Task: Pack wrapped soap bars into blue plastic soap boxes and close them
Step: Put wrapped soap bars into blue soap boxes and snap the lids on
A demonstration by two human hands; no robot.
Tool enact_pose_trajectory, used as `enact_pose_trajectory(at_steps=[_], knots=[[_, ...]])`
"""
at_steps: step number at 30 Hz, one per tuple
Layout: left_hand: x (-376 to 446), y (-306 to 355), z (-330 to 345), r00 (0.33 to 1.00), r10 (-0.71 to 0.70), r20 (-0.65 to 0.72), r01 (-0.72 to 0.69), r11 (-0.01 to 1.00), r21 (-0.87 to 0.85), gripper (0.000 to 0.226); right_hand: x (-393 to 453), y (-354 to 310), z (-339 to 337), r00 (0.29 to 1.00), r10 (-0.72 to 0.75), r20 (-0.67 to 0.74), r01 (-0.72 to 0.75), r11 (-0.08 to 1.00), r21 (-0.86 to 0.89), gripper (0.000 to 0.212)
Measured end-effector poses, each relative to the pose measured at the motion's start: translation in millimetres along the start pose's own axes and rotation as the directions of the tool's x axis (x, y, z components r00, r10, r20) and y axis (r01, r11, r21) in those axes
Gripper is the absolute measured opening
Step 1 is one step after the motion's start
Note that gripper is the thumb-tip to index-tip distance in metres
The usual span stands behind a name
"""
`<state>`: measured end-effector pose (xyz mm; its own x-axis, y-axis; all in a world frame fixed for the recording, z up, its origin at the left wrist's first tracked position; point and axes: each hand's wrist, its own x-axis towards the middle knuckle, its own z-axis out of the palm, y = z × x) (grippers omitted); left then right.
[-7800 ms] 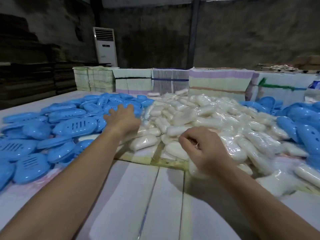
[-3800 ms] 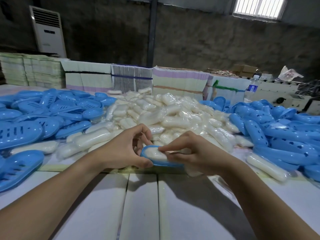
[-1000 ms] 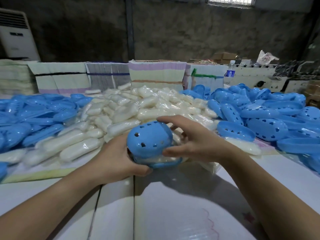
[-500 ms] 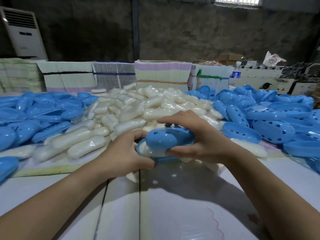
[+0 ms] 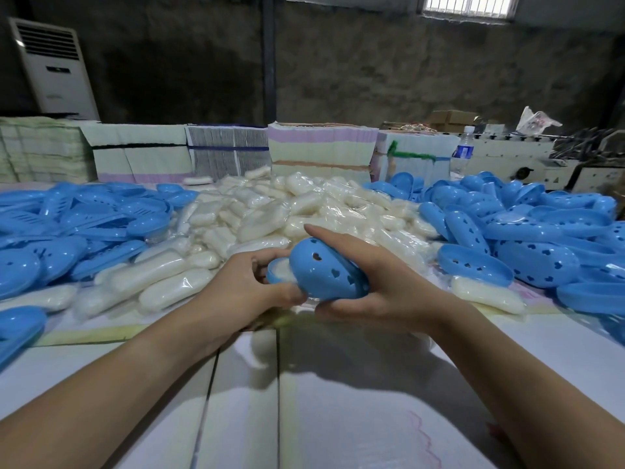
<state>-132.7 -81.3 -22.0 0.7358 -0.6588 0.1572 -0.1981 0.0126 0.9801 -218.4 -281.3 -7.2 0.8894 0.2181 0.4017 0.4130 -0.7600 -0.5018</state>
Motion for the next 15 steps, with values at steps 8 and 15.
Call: enact_pose_trajectory(at_steps=[8,15], knots=[[5,-7,17,1.000,-0.004,-0.012,-0.001,0.920,-0.391,0.053,2,-3,7,0.980,0.092,-0.175,-0.055,0.977,0.205,0.084],[8,-9,22,0.998,-0.055,-0.026,0.033,0.846,-0.533,0.027,7,-3,15,0.970,0.193,-0.145,-0.150,0.953,0.264,0.085]])
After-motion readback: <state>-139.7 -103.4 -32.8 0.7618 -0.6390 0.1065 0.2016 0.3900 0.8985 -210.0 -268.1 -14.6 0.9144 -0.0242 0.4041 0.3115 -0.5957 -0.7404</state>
